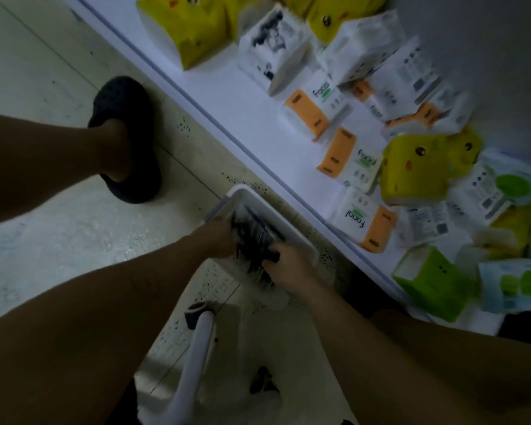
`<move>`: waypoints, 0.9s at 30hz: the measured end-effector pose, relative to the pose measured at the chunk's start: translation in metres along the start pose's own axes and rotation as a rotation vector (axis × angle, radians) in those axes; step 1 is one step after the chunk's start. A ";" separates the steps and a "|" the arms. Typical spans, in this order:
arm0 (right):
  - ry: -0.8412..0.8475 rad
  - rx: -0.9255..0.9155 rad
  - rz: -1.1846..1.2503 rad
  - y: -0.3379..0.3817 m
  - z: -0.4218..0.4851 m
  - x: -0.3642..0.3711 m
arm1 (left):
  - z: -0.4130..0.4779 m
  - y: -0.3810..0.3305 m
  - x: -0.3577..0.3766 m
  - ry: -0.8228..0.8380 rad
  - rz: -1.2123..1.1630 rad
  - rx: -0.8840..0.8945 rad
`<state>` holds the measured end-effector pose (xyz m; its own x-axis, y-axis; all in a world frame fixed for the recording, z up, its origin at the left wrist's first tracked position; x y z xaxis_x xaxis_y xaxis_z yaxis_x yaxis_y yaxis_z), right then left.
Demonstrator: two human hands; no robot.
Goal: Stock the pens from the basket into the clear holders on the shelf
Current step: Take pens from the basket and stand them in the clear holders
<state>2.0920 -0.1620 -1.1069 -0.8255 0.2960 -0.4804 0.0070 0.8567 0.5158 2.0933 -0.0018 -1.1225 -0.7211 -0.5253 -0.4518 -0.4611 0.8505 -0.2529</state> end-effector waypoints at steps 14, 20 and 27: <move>0.196 -0.072 -0.206 -0.033 0.062 0.043 | 0.049 0.013 0.033 -0.068 0.042 -0.069; 0.253 -0.064 -0.344 -0.031 0.058 0.054 | 0.036 0.025 0.032 -0.201 -0.188 0.016; 0.279 -0.028 -0.338 -0.030 0.052 0.047 | 0.020 0.024 0.005 -0.118 -0.430 -0.051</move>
<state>2.0828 -0.1522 -1.1822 -0.8997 -0.1278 -0.4173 -0.3018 0.8729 0.3834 2.0892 0.0167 -1.1476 -0.3960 -0.8216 -0.4101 -0.7330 0.5518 -0.3978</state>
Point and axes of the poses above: each hand's wrist, its own z-axis towards the middle knuckle, its own x-axis out of the palm, y = z × x, the point moved 4 cm from there along z, towards the middle knuckle, and after that the axes turned 14 degrees about -x, right-handed, at the moved point
